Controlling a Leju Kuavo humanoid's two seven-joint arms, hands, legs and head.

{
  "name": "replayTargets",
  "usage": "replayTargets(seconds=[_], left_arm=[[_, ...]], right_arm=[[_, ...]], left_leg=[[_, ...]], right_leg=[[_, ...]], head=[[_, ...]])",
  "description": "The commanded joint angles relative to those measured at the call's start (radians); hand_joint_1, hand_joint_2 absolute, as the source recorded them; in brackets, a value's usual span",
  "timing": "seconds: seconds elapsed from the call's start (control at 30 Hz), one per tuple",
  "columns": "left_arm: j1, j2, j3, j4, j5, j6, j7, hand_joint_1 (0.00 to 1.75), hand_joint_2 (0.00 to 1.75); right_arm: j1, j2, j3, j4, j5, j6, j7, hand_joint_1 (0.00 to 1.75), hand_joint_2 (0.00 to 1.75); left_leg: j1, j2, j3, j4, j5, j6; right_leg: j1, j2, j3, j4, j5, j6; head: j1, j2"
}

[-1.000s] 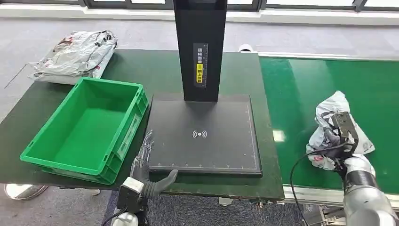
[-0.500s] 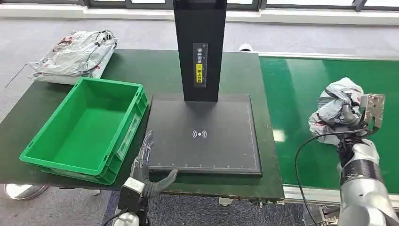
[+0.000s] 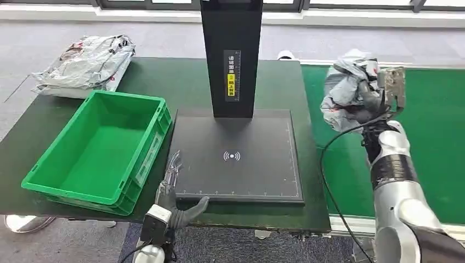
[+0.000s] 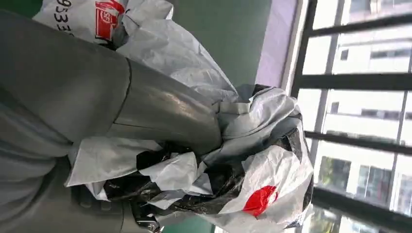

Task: Moved the parcel from conveyor to table for the left to box.

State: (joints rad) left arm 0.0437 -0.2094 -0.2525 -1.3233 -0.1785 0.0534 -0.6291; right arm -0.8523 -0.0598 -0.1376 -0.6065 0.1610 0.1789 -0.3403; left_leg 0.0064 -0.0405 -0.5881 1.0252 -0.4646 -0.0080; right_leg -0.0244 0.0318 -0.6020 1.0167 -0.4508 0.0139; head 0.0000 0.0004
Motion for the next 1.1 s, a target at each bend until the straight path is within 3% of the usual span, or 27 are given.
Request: replayTargets(seconds=[0.03,0.23,0.33,0.67,0.7,0.73,0.77,1.1], left_arm=[[-0.047,0.02,-0.036,0.073,-0.002,-0.007,0.006,0.0,1.75],[-0.038,0.016,-0.031,0.058,-0.005,-0.009,0.009,0.0,1.75],[-0.036,0.017,-0.024,0.043,-0.007,-0.014,0.016,0.0,1.75],[-0.034,0.021,-0.026,0.024,-0.011,-0.027,0.028,0.0,1.75],[-0.033,0.022,-0.026,0.022,-0.011,-0.027,0.029,0.0,1.75],[-0.032,0.024,-0.03,0.018,-0.009,-0.03,0.034,0.0,1.75],[-0.035,0.029,-0.038,0.024,-0.009,-0.032,0.036,0.0,1.75],[-0.043,0.035,-0.051,0.042,0.009,-0.024,0.039,0.0,1.75]], right_arm=[[-0.114,0.124,0.264,0.065,-0.029,-0.015,0.002,1.75,1.75],[-0.035,0.23,0.438,0.046,-0.023,0.051,0.006,1.75,1.75],[-0.002,0.283,0.528,0.078,-0.036,0.06,0.014,1.75,1.75],[0.017,0.296,0.602,0.114,-0.081,0.053,0.045,1.75,1.75],[0.021,0.298,0.607,0.122,-0.085,0.047,0.046,1.64,1.75],[0.028,0.305,0.612,0.148,-0.105,0.032,0.061,0.14,1.75],[0.034,0.305,0.62,0.179,-0.12,0.019,0.075,0.0,1.75],[0.055,0.278,0.634,0.254,-0.168,0.048,0.105,0.0,1.75]], left_leg=[[-0.001,0.01,0.002,-0.001,-0.001,0.0],[0.0,0.004,0.002,-0.001,-0.001,0.0],[0.001,0.012,0.004,-0.003,-0.002,-0.001],[0.001,0.007,0.002,-0.002,-0.001,-0.001],[0.001,0.005,0.001,-0.001,-0.001,-0.001],[0.002,0.008,0.003,-0.003,-0.001,-0.001],[0.001,0.006,0.002,-0.002,-0.001,-0.001],[0.001,0.004,0.003,-0.003,0.0,-0.001]], right_leg=[[0.0,0.005,-0.002,0.0,0.001,-0.002],[0.001,0.001,0.0,-0.001,0.001,-0.001],[0.002,0.007,0.001,-0.003,0.002,-0.002],[0.002,0.002,0.0,-0.002,0.001,-0.002],[0.001,0.003,-0.002,-0.001,0.0,-0.001],[0.002,0.003,0.0,-0.003,0.001,-0.002],[0.001,0.003,0.0,-0.002,0.0,-0.001],[0.002,-0.001,0.001,-0.004,0.001,-0.002]], head=[[0.0,0.0],[0.0,0.0],[0.0,0.0],[0.0,0.0],[0.0,0.0],[0.0,0.0],[0.0,0.0],[0.0,0.0]])
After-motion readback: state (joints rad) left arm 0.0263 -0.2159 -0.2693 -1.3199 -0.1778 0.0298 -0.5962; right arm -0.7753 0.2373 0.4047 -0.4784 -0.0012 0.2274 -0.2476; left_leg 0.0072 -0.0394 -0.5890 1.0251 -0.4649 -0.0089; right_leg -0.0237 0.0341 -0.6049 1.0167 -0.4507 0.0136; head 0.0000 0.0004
